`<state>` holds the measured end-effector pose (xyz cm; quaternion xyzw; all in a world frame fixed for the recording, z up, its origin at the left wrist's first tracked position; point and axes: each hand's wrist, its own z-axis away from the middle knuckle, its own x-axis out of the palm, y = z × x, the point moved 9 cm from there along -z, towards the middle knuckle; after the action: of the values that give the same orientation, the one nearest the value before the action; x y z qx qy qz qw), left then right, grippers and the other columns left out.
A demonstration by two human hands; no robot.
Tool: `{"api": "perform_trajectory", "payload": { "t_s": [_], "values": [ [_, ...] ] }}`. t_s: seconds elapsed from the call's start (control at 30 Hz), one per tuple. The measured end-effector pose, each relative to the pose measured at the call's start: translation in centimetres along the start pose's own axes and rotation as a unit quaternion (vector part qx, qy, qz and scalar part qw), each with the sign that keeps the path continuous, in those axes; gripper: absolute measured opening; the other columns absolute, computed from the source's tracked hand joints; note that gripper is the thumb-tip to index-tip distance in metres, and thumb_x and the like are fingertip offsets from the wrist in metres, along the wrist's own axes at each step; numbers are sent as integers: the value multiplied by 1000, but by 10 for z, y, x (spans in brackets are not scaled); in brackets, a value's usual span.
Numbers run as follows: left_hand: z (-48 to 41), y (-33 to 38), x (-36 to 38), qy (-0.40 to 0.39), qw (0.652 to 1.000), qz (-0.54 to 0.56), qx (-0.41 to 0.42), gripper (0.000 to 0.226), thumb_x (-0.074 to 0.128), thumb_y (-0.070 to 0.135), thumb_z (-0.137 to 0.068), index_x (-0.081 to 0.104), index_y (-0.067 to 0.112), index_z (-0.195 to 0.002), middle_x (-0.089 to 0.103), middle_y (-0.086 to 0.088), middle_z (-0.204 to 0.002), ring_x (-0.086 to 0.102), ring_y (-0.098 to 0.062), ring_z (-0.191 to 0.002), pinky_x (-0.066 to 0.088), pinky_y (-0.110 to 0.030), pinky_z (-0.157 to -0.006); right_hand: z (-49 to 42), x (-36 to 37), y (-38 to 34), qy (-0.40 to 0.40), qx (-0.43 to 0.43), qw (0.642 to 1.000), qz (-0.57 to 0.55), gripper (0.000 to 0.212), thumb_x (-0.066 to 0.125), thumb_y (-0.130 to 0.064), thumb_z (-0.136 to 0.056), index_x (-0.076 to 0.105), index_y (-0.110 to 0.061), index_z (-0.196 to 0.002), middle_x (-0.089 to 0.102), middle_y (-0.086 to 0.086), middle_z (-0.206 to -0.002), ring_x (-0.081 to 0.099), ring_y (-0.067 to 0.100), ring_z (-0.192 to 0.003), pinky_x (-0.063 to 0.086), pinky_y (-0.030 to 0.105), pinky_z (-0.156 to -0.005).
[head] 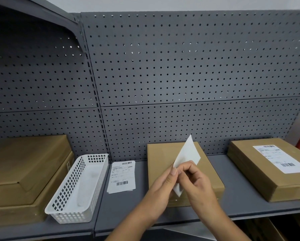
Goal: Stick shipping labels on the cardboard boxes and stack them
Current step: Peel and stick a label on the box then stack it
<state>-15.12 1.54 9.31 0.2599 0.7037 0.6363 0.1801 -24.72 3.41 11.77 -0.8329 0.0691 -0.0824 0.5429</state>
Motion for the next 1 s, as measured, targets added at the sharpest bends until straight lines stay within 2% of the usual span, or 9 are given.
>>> {"api": "perform_trajectory", "payload": {
  "t_s": [0.2, 0.33, 0.47, 0.53, 0.63, 0.7, 0.83, 0.9, 1.0],
  "values": [
    [3, 12, 1, -2, 999, 0, 32, 42, 40, 28, -111, 49, 18, -151, 59, -1, -149, 49, -18, -144, 35, -45, -122, 2, -1, 4, 4, 6, 1000, -11, 9, 62, -12, -91, 67, -11, -84, 63, 7, -85, 59, 17, -78, 52, 26, -73],
    [-1, 6, -9, 56, 998, -16, 16, 41, 41, 38, -109, 60, 20, -141, 66, -3, -140, 55, -19, -139, 35, -57, -121, 2, -1, 6, 10, 15, 1000, -13, 10, 63, -18, -91, 67, -14, -83, 63, 6, -86, 59, 16, -79, 51, 26, -74],
    [-1, 0, -11, 72, 997, 11, 0, 44, 37, 37, -107, 65, 16, -134, 68, -9, -135, 58, -24, -135, 37, -57, -120, 4, -2, 9, 20, 16, 1000, 8, 15, 64, -1, -96, 68, -9, -84, 63, 13, -88, 62, 22, -81, 53, 30, -76],
    [-1, -1, -11, 74, 997, 23, -2, 46, 36, 38, -106, 64, 15, -135, 69, -9, -134, 59, -25, -134, 39, -56, -118, 5, -3, 9, 28, 17, 999, 13, 16, 64, 0, -95, 68, -9, -83, 63, 14, -89, 63, 25, -80, 55, 33, -75],
    [0, 3, -9, 67, 998, 10, 12, 41, 44, 43, -105, 67, 21, -131, 71, -6, -130, 64, -23, -126, 48, -43, -109, 5, -2, 6, 17, 6, 999, 50, 16, 65, 0, -95, 68, -11, -84, 62, 8, -87, 63, 30, -78, 55, 44, -74],
    [0, 4, -7, 60, 998, 5, 14, 33, 51, 39, -104, 69, 24, -127, 73, -4, -124, 67, -17, -114, 52, -33, -98, 5, -1, 3, 14, -4, 998, 67, 16, 66, -1, -94, 67, -13, -84, 61, 4, -85, 61, 24, -76, 53, 38, -70],
    [0, 1, -10, 68, 997, 34, 10, 35, 54, 38, -100, 71, 19, -124, 71, -13, -129, 61, -31, -131, 43, -52, -116, 7, 0, -1, 11, -23, 997, 77, 13, 67, -3, -91, 69, -14, -83, 62, 0, -84, 59, 20, -78, 50, 27, -70],
    [0, -3, -11, 72, 996, 60, -7, 38, 49, 36, -99, 72, 17, -122, 70, -17, -130, 59, -35, -132, 40, -56, -117, 7, -2, 0, 22, -18, 997, 72, 18, 66, -2, -91, 69, -17, -81, 62, 0, -83, 58, 19, -77, 49, 25, -69],
    [1, -9, -12, 70, 994, 81, -37, 44, 38, 28, -100, 68, 13, -129, 69, -22, -130, 59, -44, -128, 47, -57, -105, 9, -6, 3, 31, -10, 997, 73, 8, 65, -11, -89, 67, -13, -81, 61, 4, -84, 59, 30, -76, 51, 42, -69]
  ]
}}
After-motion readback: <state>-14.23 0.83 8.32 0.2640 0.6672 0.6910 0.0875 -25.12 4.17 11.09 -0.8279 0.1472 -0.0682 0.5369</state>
